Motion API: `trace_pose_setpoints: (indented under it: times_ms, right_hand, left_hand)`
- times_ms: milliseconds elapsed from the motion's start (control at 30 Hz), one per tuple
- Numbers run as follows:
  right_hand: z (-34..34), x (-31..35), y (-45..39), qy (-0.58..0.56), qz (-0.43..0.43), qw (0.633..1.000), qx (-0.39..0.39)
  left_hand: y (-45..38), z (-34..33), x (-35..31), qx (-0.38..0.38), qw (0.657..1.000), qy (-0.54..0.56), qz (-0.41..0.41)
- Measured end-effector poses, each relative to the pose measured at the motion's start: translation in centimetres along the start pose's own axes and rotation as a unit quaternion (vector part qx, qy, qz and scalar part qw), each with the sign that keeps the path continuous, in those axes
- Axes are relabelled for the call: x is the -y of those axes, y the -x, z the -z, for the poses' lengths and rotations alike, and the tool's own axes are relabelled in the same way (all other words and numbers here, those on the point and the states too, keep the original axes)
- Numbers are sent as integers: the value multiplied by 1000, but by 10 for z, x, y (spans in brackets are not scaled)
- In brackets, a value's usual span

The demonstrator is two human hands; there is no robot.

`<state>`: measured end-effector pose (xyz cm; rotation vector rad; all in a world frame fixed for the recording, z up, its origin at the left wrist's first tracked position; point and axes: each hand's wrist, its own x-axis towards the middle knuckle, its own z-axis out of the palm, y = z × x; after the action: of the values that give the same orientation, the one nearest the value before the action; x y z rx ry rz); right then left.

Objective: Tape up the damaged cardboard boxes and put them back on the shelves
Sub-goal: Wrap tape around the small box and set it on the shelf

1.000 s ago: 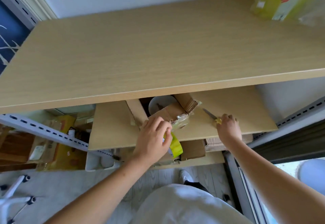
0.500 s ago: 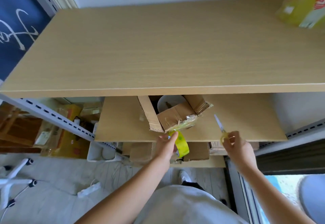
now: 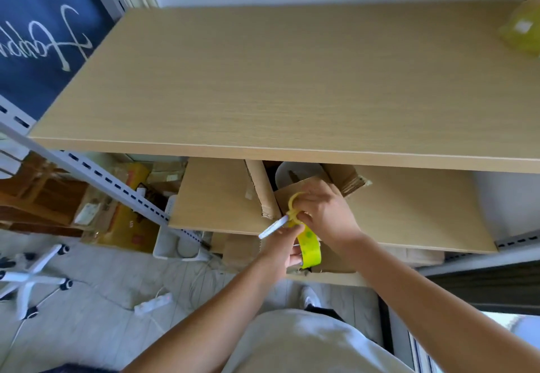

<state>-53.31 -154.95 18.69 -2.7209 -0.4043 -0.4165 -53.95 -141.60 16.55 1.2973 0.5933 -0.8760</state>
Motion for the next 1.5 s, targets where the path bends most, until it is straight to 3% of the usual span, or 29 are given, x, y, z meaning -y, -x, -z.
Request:
trace_pose_setpoints:
  times_ms: [167, 367, 633, 767, 933, 1067, 1233, 1333, 1500]
  right_hand:
    - [-9, -15, -6, -47, -31, 984, 169]
    - [-10, -21, -16, 12, 4, 973, 229]
    - [-7, -15, -9, -32, 40, 991, 124]
    - [5, -16, -14, -59, 14, 983, 172]
    - [58, -23, -3, -34, -24, 990, 137]
    - [97, -37, 26, 41, -73, 925, 371]
    - [100, -61, 36, 82, -129, 823, 546]
    - [86, -70, 22, 56, -163, 782, 599]
    - [67, -71, 1, -18, -184, 770, 611]
  left_hand:
    - [-3, 10, 0, 71, 996, -51, -8]
    - [-3, 1, 5, 86, 995, -52, 5]
    - [1, 0, 7, 49, 993, -67, 81]
    - [-3, -4, 10, 19, 997, -27, 75]
    - [-7, -3, 15, -43, 999, 17, -2]
    - [-4, 0, 19, -79, 995, -15, -62]
    - [1, 3, 22, -100, 986, -88, -95]
    - [3, 3, 21, -103, 983, -111, -104]
    - [2, 4, 19, -84, 989, -89, -80]
